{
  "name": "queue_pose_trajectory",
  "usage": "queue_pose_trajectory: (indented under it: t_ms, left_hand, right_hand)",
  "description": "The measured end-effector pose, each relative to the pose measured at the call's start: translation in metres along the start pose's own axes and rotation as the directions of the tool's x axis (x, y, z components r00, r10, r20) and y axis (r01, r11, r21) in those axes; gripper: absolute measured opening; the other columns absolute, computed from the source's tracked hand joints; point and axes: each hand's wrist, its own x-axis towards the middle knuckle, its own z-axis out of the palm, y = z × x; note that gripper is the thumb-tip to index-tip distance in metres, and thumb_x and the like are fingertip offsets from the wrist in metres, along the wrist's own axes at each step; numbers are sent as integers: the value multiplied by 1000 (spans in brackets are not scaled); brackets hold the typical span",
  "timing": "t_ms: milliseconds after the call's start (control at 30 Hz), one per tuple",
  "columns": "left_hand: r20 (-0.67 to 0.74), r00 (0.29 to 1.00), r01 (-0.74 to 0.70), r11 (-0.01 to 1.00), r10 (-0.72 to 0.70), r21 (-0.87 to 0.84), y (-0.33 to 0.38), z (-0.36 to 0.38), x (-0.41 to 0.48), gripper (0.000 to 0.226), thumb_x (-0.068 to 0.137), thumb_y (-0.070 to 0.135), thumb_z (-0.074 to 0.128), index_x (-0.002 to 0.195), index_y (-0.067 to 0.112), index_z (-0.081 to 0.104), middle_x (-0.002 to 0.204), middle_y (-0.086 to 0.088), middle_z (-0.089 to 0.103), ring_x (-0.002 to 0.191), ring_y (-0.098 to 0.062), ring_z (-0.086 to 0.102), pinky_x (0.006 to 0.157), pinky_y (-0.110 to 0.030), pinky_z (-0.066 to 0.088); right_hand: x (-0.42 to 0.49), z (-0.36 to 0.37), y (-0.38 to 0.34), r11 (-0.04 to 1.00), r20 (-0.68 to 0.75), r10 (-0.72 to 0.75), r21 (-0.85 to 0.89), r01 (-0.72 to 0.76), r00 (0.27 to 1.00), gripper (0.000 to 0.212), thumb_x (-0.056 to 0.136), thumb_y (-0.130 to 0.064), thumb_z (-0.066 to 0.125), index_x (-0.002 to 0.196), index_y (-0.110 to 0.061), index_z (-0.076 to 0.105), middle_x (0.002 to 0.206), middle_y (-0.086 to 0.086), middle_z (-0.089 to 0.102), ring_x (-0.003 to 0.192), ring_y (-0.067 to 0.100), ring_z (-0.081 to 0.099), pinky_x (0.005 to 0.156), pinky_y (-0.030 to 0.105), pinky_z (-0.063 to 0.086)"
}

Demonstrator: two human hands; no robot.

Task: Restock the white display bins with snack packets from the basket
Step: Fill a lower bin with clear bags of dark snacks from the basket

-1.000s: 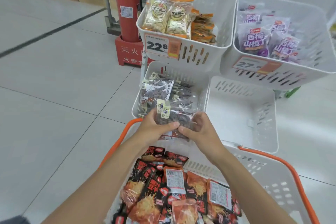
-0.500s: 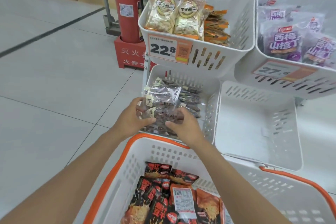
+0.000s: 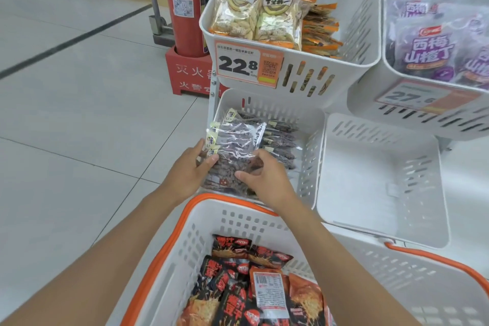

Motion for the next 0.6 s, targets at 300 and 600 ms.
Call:
queue_pose_trajectory:
  t_ms: [300, 600]
  left_hand:
    - [19, 997, 76, 997, -76, -13, -7, -3, -8, 106, 72, 59, 75, 155, 32, 14, 128, 4, 36, 99, -18, 52, 93, -39, 49]
    - [-134, 991, -16, 997, 7, -71, -8, 7, -2, 88, 59, 44, 89, 131, 34, 41, 112, 12, 48, 82, -15, 57, 75, -36, 53]
  right_hand:
    - [7, -6, 0, 977, 251, 179, 70, -203, 951, 69, 75, -30, 83, 127, -7, 45, 92, 4, 60, 87, 28, 68, 80, 50, 57]
    - [44, -12, -1, 960, 19, 89, 265, -90, 996, 106, 81, -43, 75, 156, -28, 1, 159, -6, 24, 135, 15, 39, 104, 34, 41]
